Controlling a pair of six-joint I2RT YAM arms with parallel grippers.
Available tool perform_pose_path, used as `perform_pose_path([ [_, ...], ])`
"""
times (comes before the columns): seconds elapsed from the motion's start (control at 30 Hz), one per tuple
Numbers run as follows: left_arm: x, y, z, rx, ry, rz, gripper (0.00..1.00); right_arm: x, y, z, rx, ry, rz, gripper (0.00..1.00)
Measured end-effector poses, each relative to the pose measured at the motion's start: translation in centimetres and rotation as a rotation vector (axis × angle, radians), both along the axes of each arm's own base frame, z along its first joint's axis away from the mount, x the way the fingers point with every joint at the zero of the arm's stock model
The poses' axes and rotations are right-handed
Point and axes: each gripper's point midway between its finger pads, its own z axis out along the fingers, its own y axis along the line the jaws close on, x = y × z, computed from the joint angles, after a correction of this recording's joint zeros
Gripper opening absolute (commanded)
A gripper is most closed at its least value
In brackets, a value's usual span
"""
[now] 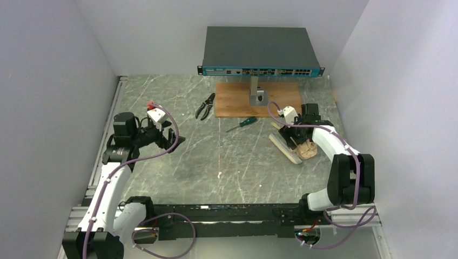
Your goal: Open the umbrella
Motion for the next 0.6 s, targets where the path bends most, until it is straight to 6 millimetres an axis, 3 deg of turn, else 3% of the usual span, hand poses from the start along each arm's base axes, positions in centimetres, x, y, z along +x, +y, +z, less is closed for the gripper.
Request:
perform_pose_path([
  [0.13, 0.0, 0.0, 0.0, 0.0, 0.0, 0.0, 1.0, 0.1, 0.1, 0.4, 0.0, -0.013, 0.002, 0.71],
  [0.27, 0.0, 0.0, 0.0, 0.0, 0.0, 0.0, 1.0, 0.2, 0.0, 1.0, -0.002, -0.034, 0.002, 0.57],
  [0.37, 0.0, 0.0, 0.0, 0.0, 0.0, 0.0, 1.0, 0.2, 0.0, 1.1, -0.005, -0.039, 0.003, 0.55],
  [0.6, 0.0, 0.0, 0.0, 0.0, 0.001, 0.0, 1.0, 0.5, -0.5, -0.8, -0.033, -0.015, -0.003, 0.52],
])
